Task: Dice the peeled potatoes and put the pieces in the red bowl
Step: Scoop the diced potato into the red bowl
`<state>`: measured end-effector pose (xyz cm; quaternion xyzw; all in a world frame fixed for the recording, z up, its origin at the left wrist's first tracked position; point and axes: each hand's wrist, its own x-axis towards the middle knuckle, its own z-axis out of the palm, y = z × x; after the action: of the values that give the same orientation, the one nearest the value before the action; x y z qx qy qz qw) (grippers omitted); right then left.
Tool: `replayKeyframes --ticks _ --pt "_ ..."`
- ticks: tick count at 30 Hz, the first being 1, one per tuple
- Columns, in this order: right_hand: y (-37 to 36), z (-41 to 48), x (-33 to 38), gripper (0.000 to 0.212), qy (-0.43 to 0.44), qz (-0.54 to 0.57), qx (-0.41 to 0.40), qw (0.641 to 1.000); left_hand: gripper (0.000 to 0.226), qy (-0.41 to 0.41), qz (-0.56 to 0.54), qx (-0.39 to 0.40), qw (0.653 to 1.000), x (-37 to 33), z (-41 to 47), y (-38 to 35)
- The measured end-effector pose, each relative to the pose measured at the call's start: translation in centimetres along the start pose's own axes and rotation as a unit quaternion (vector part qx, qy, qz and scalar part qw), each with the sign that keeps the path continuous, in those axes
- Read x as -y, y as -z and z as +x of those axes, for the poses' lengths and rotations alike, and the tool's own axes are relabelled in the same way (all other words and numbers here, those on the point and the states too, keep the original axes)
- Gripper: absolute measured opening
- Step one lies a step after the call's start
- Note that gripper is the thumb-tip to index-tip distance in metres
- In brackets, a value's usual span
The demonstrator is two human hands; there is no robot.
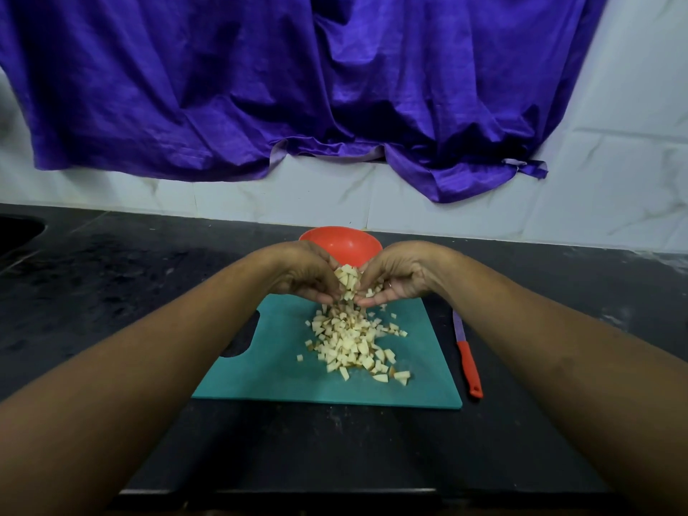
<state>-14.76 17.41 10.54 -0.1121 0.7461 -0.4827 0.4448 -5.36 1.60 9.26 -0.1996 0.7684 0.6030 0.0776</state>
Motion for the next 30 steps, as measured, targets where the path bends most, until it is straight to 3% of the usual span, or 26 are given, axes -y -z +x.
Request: replayKeyframes --ticks 7,13,17,23,25,30 --pt "2.1 2.3 6.0 0.034 0.022 0.025 -0.028 0.999 0.012 0.026 -0.001 -0.019 0.999 -5.4 3.5 2.6" --pt "1.8 6.2 7.2 0.035 0.051 0.044 -0.076 0.995 0.033 0.011 0.021 -0.096 0.995 -5.3 8.1 2.8" --pt "1.2 7.4 7.2 0.037 0.058 -0.012 -0.085 0.995 0.028 -0.021 0.059 -0.140 0.988 -4.4 9.5 2.2" --pt "0.8 8.0 6.5 0.027 0.117 -0.091 -0.168 0.974 0.022 -0.080 0.113 -0.165 0.976 -3.4 9.3 2.4" --pt "0.9 7.9 6.0 0.028 0.133 -0.068 -0.163 0.975 0.026 -0.096 0.124 -0.173 0.972 -2.8 9.1 2.5" --pt "2.8 6.9 5.0 0.034 0.199 0.100 -0.139 0.965 0.028 -0.133 -0.012 -0.181 0.974 -1.0 6.8 2.8"
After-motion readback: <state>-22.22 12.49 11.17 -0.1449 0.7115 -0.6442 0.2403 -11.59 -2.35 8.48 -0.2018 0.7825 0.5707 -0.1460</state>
